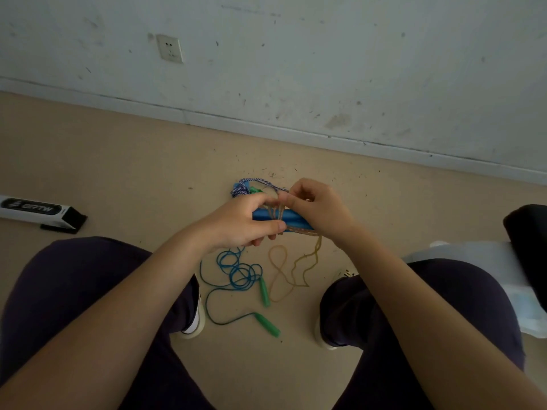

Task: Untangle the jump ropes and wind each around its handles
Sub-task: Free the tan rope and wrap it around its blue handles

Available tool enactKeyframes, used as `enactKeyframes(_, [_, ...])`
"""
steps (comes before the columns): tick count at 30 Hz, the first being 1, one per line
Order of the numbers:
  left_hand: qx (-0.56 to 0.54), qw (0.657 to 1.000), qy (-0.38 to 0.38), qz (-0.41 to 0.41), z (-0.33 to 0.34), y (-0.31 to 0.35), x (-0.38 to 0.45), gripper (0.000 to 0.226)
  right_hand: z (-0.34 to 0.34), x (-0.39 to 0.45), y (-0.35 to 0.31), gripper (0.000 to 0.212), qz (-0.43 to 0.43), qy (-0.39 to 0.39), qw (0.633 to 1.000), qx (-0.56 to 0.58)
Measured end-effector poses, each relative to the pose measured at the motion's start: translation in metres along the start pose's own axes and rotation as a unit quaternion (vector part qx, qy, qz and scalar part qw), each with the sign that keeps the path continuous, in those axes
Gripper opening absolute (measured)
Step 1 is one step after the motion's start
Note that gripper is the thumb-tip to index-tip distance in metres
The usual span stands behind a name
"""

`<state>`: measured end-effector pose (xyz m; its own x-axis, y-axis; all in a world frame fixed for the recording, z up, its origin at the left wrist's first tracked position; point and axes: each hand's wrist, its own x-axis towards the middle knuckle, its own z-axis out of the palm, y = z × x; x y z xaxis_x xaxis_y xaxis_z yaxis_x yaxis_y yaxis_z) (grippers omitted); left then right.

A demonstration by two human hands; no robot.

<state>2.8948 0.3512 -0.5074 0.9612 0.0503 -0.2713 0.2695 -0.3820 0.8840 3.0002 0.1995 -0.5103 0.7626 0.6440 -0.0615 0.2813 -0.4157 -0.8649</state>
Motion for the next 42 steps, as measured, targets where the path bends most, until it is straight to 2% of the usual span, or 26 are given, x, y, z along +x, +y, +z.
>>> enactKeyframes(5, [-0.051, 0.998, 0.008, 0.038, 0.000, -0.002, 0.002, 0.040, -0.006, -0.005, -0.003, 0.031, 0.055, -0.067, 0.995, 0.052])
enactKeyframes(9, [-0.111, 0.992, 0.039, 0.038, -0.002, -0.001, 0.001, 0.030, -0.014, -0.005, -0.002, 0.035, 0.076, -0.090, 0.979, 0.168])
enactKeyframes(14, [-0.261, 0.956, 0.126, 0.034, 0.000, 0.001, 0.007, 0.019, -0.006, -0.006, 0.001, 0.029, 0.038, -0.136, 0.963, 0.231])
enactKeyframes(17, [-0.314, 0.940, 0.130, 0.036, -0.001, 0.001, 0.010, 0.021, 0.001, -0.007, -0.001, 0.017, 0.033, -0.126, 0.968, 0.213])
enactKeyframes(19, [-0.297, 0.947, 0.121, 0.034, -0.001, 0.000, 0.009, 0.027, 0.002, -0.009, -0.005, 0.017, 0.030, -0.117, 0.970, 0.211])
enactKeyframes(23, [-0.226, 0.970, 0.084, 0.037, 0.001, 0.002, 0.006, 0.022, 0.003, -0.009, -0.009, 0.042, 0.043, -0.098, 0.959, 0.263])
enactKeyframes(30, [-0.250, 0.967, 0.012, 0.036, 0.002, 0.003, 0.005, 0.026, 0.004, -0.008, -0.004, 0.033, 0.013, -0.113, 0.950, 0.291])
enactKeyframes(35, [-0.216, 0.976, 0.025, -0.006, 0.000, 0.002, 0.005, 0.059, 0.000, -0.008, -0.004, 0.033, 0.010, -0.089, 0.961, 0.261])
enactKeyframes(39, [-0.133, 0.989, -0.052, -0.048, -0.006, 0.005, 0.000, 0.057, -0.001, -0.009, -0.004, 0.036, 0.011, -0.103, 0.962, 0.253])
enactKeyframes(42, [-0.106, 0.990, -0.079, -0.052, -0.006, 0.005, -0.003, 0.057, -0.001, -0.011, -0.006, 0.042, 0.010, -0.125, 0.958, 0.258])
